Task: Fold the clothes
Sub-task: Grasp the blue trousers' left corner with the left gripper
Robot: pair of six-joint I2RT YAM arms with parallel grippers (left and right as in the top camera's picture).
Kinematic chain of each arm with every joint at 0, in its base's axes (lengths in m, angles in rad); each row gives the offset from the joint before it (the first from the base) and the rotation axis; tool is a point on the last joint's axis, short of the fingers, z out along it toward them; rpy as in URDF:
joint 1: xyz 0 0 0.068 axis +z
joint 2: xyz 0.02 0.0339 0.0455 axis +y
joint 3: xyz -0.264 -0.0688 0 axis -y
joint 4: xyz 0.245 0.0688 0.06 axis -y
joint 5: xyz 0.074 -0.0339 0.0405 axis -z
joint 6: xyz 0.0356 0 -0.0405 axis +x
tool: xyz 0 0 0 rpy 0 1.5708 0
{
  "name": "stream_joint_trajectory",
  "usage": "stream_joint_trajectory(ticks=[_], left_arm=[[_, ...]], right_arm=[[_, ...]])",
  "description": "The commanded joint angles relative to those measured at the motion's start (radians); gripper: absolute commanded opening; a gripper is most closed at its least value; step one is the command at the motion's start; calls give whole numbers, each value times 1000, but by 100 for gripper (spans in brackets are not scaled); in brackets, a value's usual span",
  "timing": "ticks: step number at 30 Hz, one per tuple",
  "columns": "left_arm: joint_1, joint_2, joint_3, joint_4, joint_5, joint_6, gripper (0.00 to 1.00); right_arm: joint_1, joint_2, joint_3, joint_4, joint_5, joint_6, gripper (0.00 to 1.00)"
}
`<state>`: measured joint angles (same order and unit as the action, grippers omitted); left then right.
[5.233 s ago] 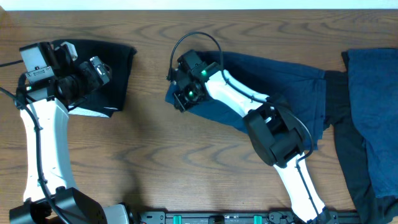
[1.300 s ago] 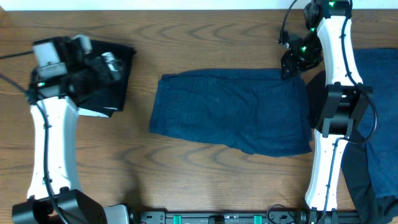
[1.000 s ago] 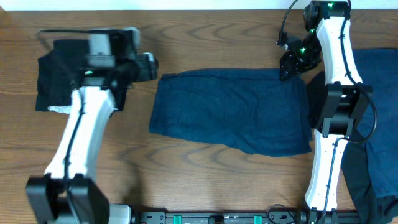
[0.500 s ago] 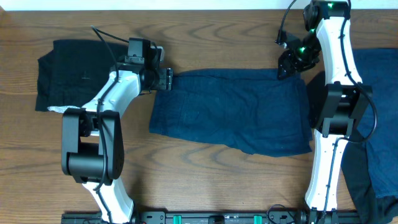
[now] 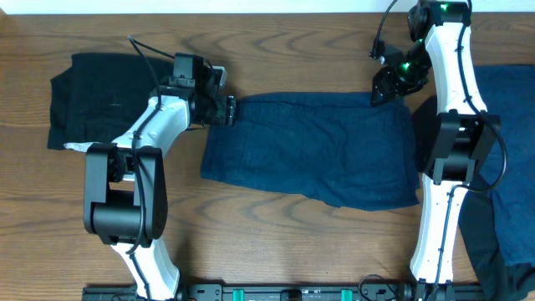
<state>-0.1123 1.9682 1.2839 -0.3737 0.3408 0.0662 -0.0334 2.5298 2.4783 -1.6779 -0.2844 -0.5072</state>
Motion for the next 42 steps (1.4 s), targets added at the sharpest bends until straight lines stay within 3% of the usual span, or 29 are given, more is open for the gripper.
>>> stream_joint_trajectory(ticks=[1,7,10,13,30,38,42], left_arm=[[-2,39,-17,7,18,59,77],[-2,58,-16,36,18,72,76],[-2,34,-16,29,18,72,50],[-2,-2,-16,8,18,72,40],[-12,-66,-16,-143,18,72,38],[-44,-51,-17,-109,13,77,38],[-44,-6,-17,-60,13,83,43]], right_arm=[[3,12,-5,2,-23,-14,57],[3,12,-5,3,-23,-14,57],[3,12,-5,4,-23,-14,57],[3,12,-5,10,-23,-14,58],[3,12,-5,10,-23,-14,59],[3,12,-5,10,-24,-14,59],[3,12,-5,10,-24,-14,60]])
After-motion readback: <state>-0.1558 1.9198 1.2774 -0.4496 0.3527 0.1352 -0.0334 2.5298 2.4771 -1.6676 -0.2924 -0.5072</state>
